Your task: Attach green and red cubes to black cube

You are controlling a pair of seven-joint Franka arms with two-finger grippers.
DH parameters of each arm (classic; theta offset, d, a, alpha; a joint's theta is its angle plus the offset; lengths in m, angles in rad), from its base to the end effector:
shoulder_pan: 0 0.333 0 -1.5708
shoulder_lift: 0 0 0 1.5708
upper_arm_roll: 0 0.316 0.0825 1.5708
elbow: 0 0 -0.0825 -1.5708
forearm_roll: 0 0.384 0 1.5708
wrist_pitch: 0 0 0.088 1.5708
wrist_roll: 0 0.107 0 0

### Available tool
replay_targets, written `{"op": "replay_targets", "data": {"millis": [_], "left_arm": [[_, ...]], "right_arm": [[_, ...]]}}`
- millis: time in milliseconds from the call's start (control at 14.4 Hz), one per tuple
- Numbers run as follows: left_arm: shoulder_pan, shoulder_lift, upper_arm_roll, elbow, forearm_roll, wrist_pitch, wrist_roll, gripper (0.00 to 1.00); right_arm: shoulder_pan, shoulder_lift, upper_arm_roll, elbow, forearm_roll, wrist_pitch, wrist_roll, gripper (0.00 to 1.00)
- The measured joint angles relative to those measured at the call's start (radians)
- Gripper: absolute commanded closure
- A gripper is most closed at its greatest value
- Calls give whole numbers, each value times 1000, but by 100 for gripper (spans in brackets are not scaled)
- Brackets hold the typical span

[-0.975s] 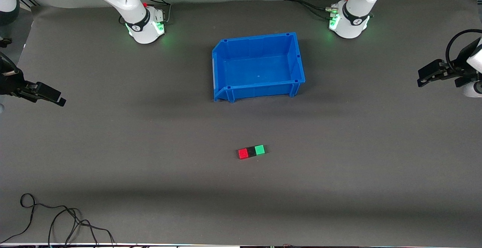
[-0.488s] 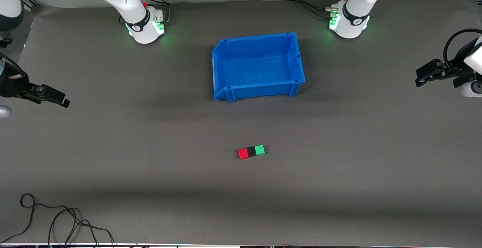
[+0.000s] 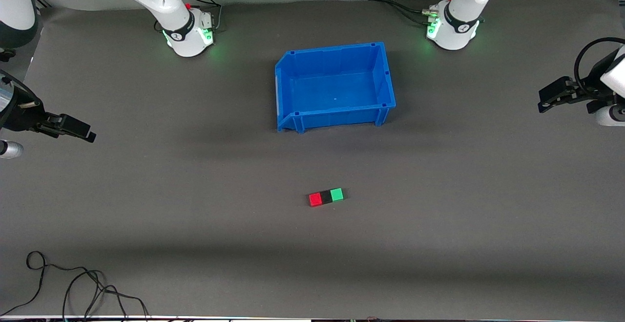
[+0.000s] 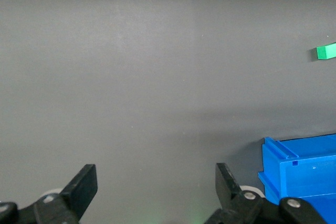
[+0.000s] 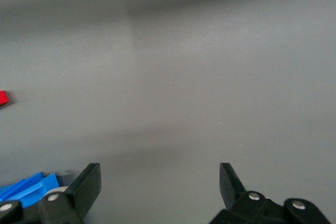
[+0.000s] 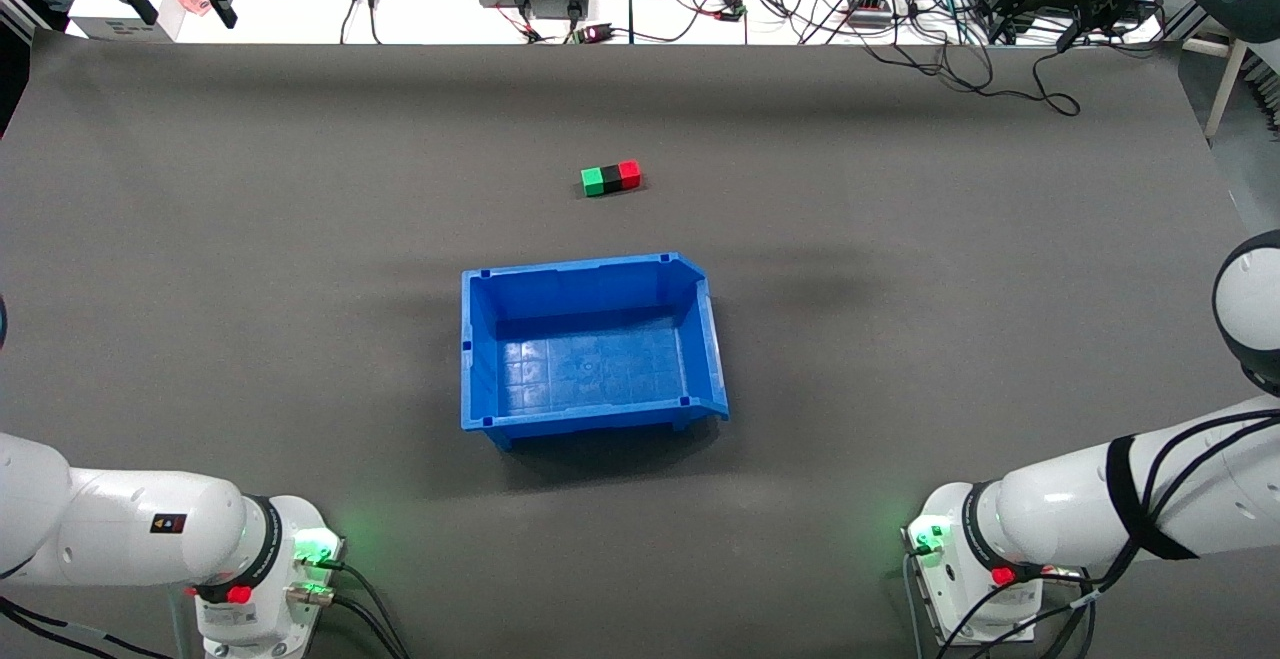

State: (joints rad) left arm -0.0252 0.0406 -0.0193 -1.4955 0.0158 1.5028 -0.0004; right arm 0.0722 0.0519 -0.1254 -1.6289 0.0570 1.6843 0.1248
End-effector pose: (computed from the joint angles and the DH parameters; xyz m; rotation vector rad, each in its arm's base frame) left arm 0.5601 -0.0229 0.6313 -3.1247 0.0676 0.0515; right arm 0.5774 -0.0236 0.5778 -3.0782 0.2843 -0.0033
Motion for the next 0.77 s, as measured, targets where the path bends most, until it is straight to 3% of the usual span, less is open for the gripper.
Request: {"op": "replay_targets", "data": {"millis": [766], "left_arm": [[0,0,0,0,0,0,0,0]], "right_arm": [[0,8,0,26,0,1,0,0]]}}
